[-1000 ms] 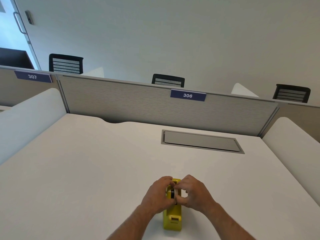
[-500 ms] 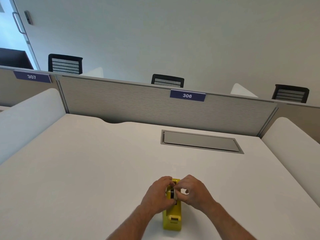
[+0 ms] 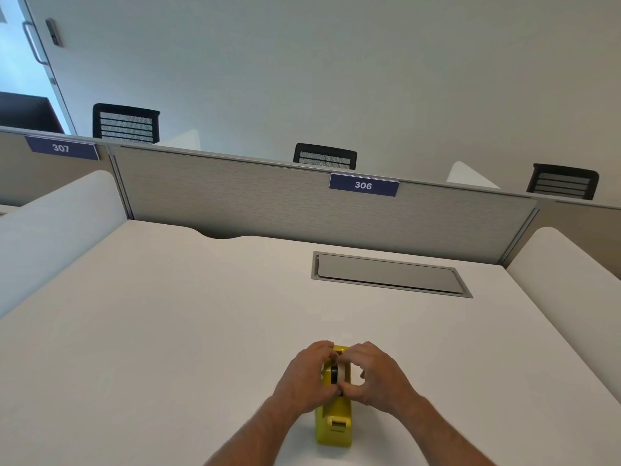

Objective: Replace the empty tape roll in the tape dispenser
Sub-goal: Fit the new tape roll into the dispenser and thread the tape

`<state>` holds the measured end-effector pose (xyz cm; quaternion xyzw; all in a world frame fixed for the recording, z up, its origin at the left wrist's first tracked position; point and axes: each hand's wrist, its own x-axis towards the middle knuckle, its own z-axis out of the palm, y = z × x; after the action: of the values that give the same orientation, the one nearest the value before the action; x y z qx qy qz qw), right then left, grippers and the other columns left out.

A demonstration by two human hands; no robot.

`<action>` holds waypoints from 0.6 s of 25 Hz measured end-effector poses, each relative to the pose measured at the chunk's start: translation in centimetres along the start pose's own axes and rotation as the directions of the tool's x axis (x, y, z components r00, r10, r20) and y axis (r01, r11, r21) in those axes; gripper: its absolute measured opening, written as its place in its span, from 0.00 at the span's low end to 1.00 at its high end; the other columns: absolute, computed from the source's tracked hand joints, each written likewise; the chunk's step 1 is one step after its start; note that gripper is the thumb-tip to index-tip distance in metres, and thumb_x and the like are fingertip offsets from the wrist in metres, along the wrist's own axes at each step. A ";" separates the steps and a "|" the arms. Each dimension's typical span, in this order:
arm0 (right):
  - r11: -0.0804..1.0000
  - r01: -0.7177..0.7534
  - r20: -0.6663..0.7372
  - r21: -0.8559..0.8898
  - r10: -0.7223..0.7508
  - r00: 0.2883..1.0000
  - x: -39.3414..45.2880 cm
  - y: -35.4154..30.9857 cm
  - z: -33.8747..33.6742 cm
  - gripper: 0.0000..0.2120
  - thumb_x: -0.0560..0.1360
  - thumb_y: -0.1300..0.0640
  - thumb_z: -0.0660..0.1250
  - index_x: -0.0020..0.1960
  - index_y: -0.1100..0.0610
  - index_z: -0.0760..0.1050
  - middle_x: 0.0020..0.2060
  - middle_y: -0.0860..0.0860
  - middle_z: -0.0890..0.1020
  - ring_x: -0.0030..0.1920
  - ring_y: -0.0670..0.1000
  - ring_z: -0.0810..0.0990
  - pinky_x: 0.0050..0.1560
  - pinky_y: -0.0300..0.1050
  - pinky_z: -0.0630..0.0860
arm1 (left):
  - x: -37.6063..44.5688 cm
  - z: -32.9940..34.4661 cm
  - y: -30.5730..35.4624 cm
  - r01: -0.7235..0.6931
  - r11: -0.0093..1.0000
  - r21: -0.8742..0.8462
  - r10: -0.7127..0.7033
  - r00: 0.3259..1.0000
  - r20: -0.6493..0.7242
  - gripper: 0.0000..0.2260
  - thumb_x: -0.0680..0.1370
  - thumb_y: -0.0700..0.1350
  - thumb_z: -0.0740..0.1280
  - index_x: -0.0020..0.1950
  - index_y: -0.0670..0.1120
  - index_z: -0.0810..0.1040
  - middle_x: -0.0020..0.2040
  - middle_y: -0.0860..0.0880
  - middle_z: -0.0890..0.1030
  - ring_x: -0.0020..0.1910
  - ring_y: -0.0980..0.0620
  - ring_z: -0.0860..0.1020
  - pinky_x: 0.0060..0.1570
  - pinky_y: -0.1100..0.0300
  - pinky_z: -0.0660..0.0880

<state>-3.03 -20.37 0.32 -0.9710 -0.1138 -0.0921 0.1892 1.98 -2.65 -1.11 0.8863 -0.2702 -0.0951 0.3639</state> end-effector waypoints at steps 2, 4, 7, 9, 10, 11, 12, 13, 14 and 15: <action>1.000 0.023 -0.015 -0.016 -0.023 1.000 0.1 0.0 0.1 0.14 0.68 0.45 0.69 0.52 0.45 0.80 0.44 0.41 0.82 0.46 0.43 0.73 0.37 0.38 0.78 | 0.0 0.0 0.1 0.008 1.000 0.004 -0.008 1.000 -0.008 0.23 0.69 0.51 0.75 0.63 0.53 0.78 0.72 0.55 0.72 0.67 0.54 0.73 0.66 0.56 0.75; 1.000 0.024 -0.030 -0.007 -0.025 0.999 0.2 -0.1 0.1 0.12 0.69 0.45 0.68 0.51 0.46 0.82 0.42 0.41 0.83 0.45 0.42 0.74 0.37 0.38 0.78 | 0.0 0.0 0.2 0.006 1.000 0.008 -0.006 1.000 -0.016 0.22 0.70 0.52 0.75 0.63 0.53 0.78 0.72 0.55 0.72 0.67 0.54 0.73 0.66 0.57 0.75; 1.000 0.018 -0.050 0.012 -0.018 0.999 0.5 0.2 0.0 0.10 0.71 0.45 0.66 0.48 0.46 0.83 0.41 0.41 0.85 0.44 0.42 0.74 0.37 0.39 0.77 | 0.0 0.0 0.2 0.000 1.000 0.013 0.000 1.000 -0.021 0.21 0.71 0.52 0.75 0.63 0.52 0.77 0.72 0.55 0.72 0.68 0.54 0.73 0.66 0.58 0.74; 1.000 0.024 -0.042 0.014 -0.024 0.999 0.5 0.2 -0.1 0.10 0.71 0.45 0.67 0.48 0.46 0.83 0.41 0.41 0.85 0.44 0.42 0.74 0.37 0.40 0.77 | 0.0 0.0 0.2 0.000 1.000 0.013 0.001 1.000 -0.022 0.21 0.70 0.52 0.75 0.62 0.52 0.78 0.72 0.55 0.73 0.67 0.54 0.73 0.66 0.58 0.75; 1.000 0.028 -0.035 0.014 -0.027 0.999 0.5 0.1 -0.2 0.11 0.71 0.45 0.67 0.49 0.46 0.83 0.41 0.41 0.84 0.45 0.43 0.74 0.37 0.39 0.78 | 0.0 0.0 0.2 0.002 1.000 0.013 -0.002 1.000 -0.022 0.22 0.70 0.52 0.75 0.62 0.52 0.78 0.72 0.55 0.73 0.67 0.54 0.73 0.65 0.58 0.75; 0.999 0.032 -0.030 0.015 -0.031 0.999 0.4 0.1 -0.2 0.11 0.70 0.45 0.68 0.49 0.46 0.83 0.41 0.41 0.84 0.45 0.43 0.74 0.37 0.39 0.78 | 0.0 0.0 0.2 0.004 1.000 0.012 -0.003 1.000 -0.022 0.22 0.70 0.53 0.75 0.62 0.53 0.78 0.72 0.55 0.72 0.67 0.54 0.73 0.65 0.58 0.75; 0.999 0.035 -0.032 0.016 -0.034 0.999 0.4 0.0 -0.2 0.11 0.70 0.45 0.68 0.49 0.46 0.83 0.41 0.41 0.84 0.45 0.43 0.74 0.37 0.38 0.77 | 0.0 0.0 0.2 0.005 1.000 0.010 -0.004 1.000 -0.022 0.22 0.70 0.53 0.75 0.62 0.53 0.78 0.72 0.55 0.72 0.67 0.54 0.73 0.65 0.59 0.75; 0.999 0.033 -0.037 0.022 -0.032 0.999 0.4 0.1 -0.2 0.10 0.71 0.46 0.68 0.48 0.46 0.83 0.41 0.41 0.84 0.44 0.42 0.74 0.37 0.38 0.76 | 0.0 0.0 0.2 0.004 1.000 0.009 -0.003 1.000 -0.022 0.22 0.70 0.53 0.75 0.62 0.53 0.78 0.72 0.55 0.72 0.67 0.54 0.73 0.65 0.59 0.75; 0.999 0.027 -0.043 0.031 -0.026 0.999 0.5 0.1 -0.2 0.09 0.71 0.46 0.68 0.47 0.46 0.83 0.40 0.41 0.84 0.44 0.41 0.73 0.37 0.37 0.75 | -0.1 0.0 0.2 0.002 1.000 0.007 -0.001 1.000 -0.021 0.21 0.70 0.52 0.75 0.62 0.53 0.78 0.72 0.55 0.72 0.67 0.54 0.73 0.66 0.59 0.75; 0.999 0.019 -0.045 0.042 -0.017 0.999 0.6 0.1 -0.2 0.08 0.71 0.46 0.67 0.46 0.46 0.84 0.39 0.41 0.84 0.43 0.41 0.72 0.37 0.37 0.74 | -0.1 -0.1 0.2 -0.001 1.000 0.003 0.001 1.000 -0.020 0.21 0.70 0.52 0.75 0.62 0.53 0.78 0.72 0.55 0.73 0.67 0.55 0.73 0.65 0.59 0.75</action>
<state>-2.42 -20.45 0.56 -0.9634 -0.1201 -0.1128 0.2113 1.86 -2.71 -0.88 0.8875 -0.2672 -0.0858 0.3655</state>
